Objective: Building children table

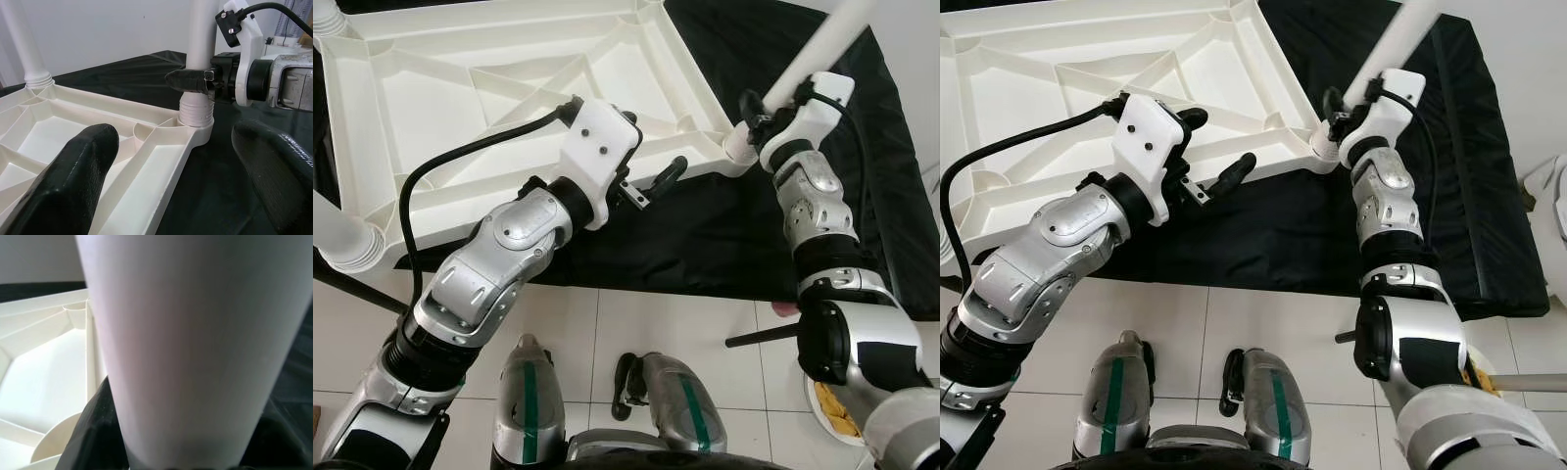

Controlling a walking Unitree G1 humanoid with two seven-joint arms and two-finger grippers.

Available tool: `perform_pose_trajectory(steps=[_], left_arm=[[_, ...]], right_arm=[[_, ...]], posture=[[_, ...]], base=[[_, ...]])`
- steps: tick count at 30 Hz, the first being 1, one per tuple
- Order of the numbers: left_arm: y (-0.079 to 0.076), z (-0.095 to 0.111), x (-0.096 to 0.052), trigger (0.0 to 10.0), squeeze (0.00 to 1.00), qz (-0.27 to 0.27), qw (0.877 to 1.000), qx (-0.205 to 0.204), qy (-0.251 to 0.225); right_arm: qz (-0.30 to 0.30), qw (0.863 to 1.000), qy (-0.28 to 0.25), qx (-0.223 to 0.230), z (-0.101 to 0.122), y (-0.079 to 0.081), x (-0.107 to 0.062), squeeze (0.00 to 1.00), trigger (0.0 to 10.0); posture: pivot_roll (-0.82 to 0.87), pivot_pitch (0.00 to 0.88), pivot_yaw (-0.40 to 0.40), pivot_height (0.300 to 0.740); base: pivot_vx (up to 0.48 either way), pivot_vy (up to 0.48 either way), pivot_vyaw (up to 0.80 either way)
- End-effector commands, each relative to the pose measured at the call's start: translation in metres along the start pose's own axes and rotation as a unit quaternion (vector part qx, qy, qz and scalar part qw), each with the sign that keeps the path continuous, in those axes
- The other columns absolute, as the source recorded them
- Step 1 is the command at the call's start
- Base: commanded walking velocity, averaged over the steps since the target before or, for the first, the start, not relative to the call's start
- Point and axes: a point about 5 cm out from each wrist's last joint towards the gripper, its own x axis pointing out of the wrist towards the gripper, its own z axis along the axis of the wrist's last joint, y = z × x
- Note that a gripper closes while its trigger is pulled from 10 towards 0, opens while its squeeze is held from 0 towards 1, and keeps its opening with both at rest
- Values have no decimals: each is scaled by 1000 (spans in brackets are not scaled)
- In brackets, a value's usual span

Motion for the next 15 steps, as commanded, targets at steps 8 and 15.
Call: perform_pose_trajectory(steps=[8, 15], left_arm=[[-7, 4, -2, 10000, 0, -51, 999, 3, -5], [-6, 5, -2, 10000, 0, -47, 999, 3, -5]], right_arm=[[29, 995, 81, -57, -31, 4, -7, 0, 10000], [38, 993, 92, -63, -43, 7, -14, 0, 10000]], posture=[[154, 81, -117, 740], [156, 85, -121, 740]], base=[[0, 0, 0], [0, 0, 0]])
